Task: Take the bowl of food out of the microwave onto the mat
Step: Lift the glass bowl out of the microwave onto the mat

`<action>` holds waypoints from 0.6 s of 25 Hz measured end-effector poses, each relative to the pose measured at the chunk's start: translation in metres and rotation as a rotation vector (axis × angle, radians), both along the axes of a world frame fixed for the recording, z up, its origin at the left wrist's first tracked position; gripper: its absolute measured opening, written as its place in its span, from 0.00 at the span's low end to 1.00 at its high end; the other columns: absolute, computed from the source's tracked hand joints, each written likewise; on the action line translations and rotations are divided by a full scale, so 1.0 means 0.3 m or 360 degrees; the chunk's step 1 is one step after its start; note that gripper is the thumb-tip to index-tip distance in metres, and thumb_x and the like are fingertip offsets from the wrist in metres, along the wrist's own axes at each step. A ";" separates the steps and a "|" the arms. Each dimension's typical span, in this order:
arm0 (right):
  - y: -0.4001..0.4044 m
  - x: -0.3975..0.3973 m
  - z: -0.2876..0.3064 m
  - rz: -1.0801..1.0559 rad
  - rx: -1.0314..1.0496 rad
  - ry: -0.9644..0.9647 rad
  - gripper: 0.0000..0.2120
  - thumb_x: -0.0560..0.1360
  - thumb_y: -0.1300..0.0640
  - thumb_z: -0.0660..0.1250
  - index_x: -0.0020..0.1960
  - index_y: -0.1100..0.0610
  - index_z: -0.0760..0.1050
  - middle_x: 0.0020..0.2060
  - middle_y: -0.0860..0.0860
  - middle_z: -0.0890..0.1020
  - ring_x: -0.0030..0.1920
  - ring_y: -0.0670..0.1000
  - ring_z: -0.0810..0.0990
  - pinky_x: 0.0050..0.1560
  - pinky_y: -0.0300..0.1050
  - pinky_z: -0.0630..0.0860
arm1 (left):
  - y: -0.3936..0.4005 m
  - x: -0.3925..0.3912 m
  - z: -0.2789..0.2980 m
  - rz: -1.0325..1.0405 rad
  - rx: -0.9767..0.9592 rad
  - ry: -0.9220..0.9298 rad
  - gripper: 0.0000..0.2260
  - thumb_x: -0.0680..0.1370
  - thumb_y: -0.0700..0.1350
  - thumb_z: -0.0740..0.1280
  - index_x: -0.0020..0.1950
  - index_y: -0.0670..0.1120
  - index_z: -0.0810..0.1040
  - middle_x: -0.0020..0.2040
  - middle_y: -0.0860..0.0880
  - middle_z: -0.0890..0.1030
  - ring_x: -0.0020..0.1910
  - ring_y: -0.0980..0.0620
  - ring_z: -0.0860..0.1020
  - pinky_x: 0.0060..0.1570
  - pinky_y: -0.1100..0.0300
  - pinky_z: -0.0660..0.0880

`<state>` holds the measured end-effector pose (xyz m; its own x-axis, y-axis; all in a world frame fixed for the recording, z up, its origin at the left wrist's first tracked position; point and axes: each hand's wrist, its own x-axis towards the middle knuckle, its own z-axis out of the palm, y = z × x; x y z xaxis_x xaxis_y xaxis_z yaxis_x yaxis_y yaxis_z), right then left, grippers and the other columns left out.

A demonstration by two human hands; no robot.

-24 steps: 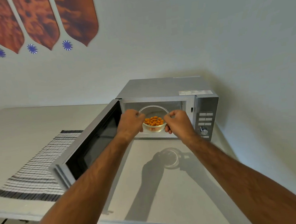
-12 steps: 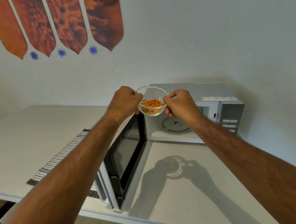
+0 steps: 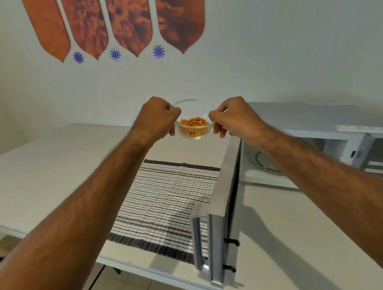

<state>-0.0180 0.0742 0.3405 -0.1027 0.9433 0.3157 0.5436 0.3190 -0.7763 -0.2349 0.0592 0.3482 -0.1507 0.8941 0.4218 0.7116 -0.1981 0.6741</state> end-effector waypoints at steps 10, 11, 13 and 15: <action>0.205 -0.372 -0.140 0.0239 -0.0442 -0.0669 0.10 0.79 0.54 0.70 0.46 0.60 0.82 0.33 0.49 0.89 0.27 0.44 0.84 0.27 0.37 0.72 | 0.126 -0.363 -0.288 0.0032 -0.0238 -0.0060 0.14 0.84 0.48 0.66 0.60 0.40 0.84 0.35 0.48 0.83 0.26 0.57 0.79 0.28 0.64 0.71; 0.222 -0.393 -0.162 0.0271 -0.0499 -0.0744 0.10 0.80 0.54 0.69 0.47 0.61 0.82 0.33 0.49 0.89 0.27 0.44 0.84 0.27 0.38 0.72 | 0.129 -0.382 -0.325 0.0023 -0.0272 -0.0072 0.14 0.84 0.48 0.66 0.61 0.40 0.84 0.37 0.48 0.83 0.28 0.57 0.80 0.29 0.65 0.71; 0.256 -0.440 -0.214 0.0329 -0.0614 -0.0895 0.11 0.80 0.54 0.67 0.48 0.61 0.83 0.35 0.49 0.90 0.28 0.44 0.85 0.28 0.38 0.71 | 0.134 -0.423 -0.401 0.0019 -0.0327 -0.0091 0.13 0.84 0.48 0.66 0.61 0.41 0.84 0.37 0.49 0.84 0.29 0.57 0.82 0.30 0.65 0.72; 0.286 -0.480 -0.267 0.0377 -0.0701 -0.1033 0.12 0.81 0.54 0.67 0.48 0.62 0.84 0.35 0.49 0.90 0.28 0.44 0.84 0.26 0.37 0.71 | 0.141 -0.451 -0.473 0.0026 -0.0367 -0.0112 0.13 0.84 0.48 0.65 0.60 0.41 0.84 0.36 0.50 0.84 0.29 0.56 0.83 0.30 0.64 0.73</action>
<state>-0.1621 0.1598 0.2605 -0.3498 0.8972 -0.2696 0.8843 0.2212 -0.4112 -0.3702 0.1014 0.2063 -0.1881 0.9627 0.1945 0.6631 -0.0216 0.7483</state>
